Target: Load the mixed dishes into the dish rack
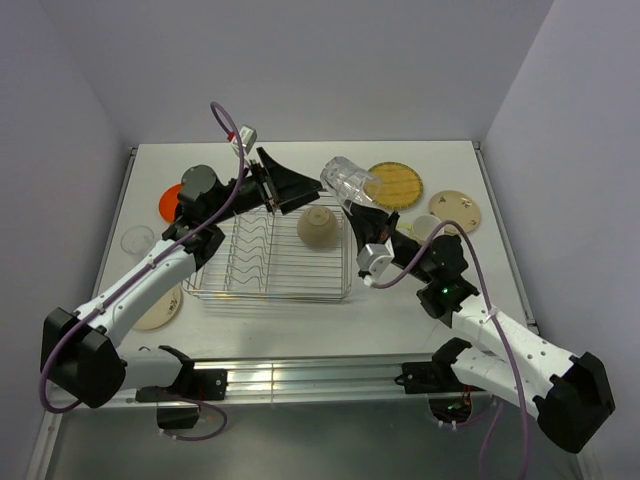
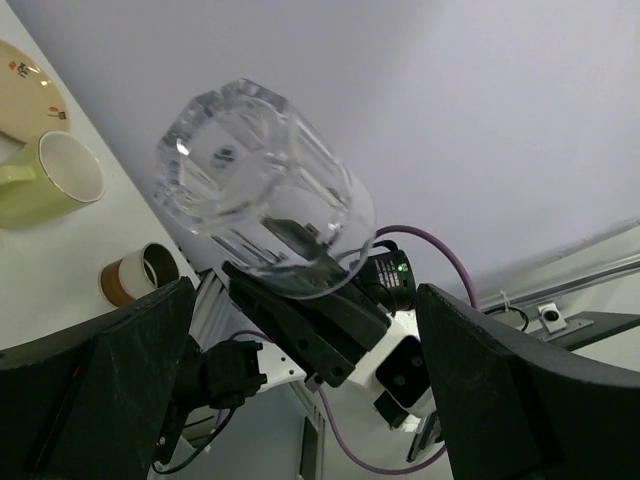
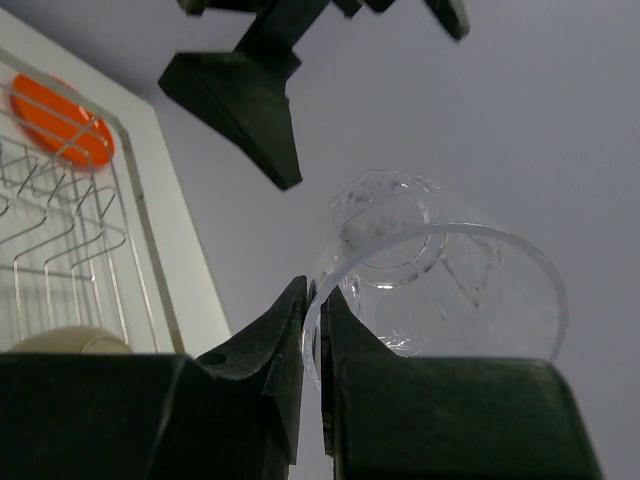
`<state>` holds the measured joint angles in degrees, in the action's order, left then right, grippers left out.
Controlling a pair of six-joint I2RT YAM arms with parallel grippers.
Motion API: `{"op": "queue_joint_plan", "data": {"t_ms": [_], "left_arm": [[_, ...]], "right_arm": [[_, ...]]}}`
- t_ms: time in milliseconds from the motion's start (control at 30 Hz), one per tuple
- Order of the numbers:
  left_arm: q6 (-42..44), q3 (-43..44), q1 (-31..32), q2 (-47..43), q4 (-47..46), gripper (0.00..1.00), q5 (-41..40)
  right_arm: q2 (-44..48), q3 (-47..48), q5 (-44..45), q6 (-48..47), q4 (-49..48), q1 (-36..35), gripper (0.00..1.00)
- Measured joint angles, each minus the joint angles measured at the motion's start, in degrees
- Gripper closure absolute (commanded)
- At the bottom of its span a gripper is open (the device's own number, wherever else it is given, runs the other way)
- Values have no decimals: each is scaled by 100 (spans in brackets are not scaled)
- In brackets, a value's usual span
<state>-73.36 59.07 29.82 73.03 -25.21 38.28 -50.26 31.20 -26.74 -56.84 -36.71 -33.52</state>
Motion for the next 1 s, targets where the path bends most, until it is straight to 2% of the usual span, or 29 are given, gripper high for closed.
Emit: {"op": "queue_joint_plan", "data": {"t_ms": [367,900,1000], "left_arm": [[26,2,0,-2,201,1,85],[28,4,0,-2,166,1,765],[28,4,0,-2,190,6,868]], "right_arm": [[-103,-136,315,-411,-940,-754,100],[-205,-431,-210,-741,-964,-1023,100],[-205,-433,-302,-844,-953,-1023,100]]}}
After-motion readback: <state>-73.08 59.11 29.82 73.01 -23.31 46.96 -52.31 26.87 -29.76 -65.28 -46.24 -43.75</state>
